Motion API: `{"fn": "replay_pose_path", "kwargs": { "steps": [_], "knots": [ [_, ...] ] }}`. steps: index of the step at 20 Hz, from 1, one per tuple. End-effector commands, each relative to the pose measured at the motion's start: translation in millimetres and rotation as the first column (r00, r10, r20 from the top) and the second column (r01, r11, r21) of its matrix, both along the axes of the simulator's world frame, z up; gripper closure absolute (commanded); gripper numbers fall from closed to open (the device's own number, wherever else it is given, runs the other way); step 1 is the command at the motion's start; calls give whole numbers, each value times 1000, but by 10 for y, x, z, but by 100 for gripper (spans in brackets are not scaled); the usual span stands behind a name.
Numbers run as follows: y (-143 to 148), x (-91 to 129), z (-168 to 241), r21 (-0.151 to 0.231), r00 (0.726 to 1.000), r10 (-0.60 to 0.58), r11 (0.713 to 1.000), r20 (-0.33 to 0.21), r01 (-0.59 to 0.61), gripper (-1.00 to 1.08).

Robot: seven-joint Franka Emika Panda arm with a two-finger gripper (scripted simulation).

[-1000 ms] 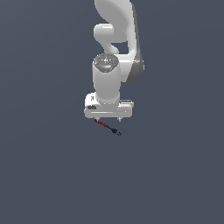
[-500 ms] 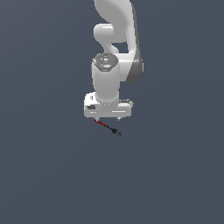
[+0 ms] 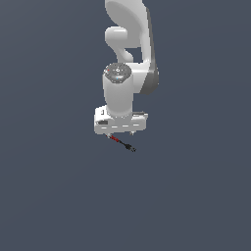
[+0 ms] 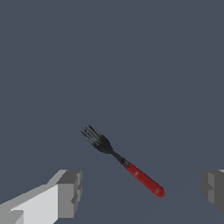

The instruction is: Pick up the object and move it to a goal position.

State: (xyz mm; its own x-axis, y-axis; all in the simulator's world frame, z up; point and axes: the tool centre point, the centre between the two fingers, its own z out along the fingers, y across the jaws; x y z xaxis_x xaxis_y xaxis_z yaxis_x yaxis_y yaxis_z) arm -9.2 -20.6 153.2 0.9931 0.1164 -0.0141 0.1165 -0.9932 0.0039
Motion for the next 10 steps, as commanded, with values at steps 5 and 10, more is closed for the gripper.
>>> {"fn": "replay_pose_path", "kwargs": {
  "steps": [5,10],
  "knots": [
    [-32,-59,-156,-2,992,125,992,0,-125,-92],
    [-59,-127,-314,-3,967,255,967,0,-255,-92]
  ]
}}
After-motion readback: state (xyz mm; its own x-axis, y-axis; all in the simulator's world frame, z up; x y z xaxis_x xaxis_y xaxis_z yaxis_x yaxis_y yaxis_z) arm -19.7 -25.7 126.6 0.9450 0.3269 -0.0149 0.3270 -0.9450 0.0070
